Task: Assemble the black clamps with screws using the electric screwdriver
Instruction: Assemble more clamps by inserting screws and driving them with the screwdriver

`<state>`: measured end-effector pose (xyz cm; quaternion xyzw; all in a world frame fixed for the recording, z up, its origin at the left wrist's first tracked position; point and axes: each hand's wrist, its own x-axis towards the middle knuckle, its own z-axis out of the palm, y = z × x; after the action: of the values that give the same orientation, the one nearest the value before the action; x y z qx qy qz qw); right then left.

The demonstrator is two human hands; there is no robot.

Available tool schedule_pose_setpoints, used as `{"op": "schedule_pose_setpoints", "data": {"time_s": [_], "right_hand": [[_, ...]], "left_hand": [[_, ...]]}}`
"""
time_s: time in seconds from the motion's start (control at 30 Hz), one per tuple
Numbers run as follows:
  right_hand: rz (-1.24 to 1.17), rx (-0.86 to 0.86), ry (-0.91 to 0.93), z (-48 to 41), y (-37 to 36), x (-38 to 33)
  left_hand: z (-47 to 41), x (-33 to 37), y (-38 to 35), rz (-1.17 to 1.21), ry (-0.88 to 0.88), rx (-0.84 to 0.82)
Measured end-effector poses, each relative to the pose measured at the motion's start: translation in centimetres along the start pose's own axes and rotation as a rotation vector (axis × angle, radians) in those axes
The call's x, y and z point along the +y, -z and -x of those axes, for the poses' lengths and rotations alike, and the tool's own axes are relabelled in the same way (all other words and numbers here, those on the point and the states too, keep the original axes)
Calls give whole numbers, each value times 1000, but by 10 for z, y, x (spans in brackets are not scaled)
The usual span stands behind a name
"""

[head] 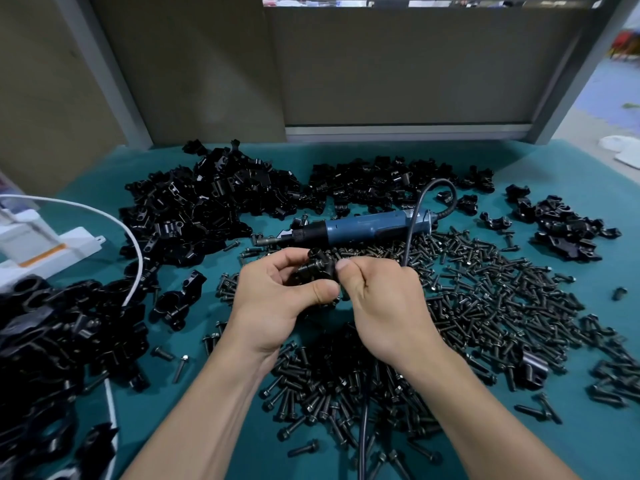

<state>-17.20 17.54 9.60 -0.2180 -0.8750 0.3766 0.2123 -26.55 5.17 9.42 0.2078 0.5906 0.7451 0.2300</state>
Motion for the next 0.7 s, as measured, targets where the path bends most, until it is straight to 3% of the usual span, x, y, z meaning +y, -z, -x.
{"op": "schedule_pose_setpoints", "data": {"time_s": [0.13, 0.3, 0.5, 0.6, 0.7], "right_hand": [[-44, -60, 121, 2, 13, 2], [35, -34, 70, 0, 3, -2], [-65, -2, -60, -13, 15, -4], [-140, 90, -332, -33, 13, -6], [-686, 162, -750, -63, 12, -12]], "left_hand": [[-1, 1, -1, 1, 18, 1], [-1, -3, -4, 90, 82, 20], [0, -6, -9, -65, -103, 145], [-4, -7, -5, -72, -109, 280], [-10, -5, 8, -49, -113, 326]]}}
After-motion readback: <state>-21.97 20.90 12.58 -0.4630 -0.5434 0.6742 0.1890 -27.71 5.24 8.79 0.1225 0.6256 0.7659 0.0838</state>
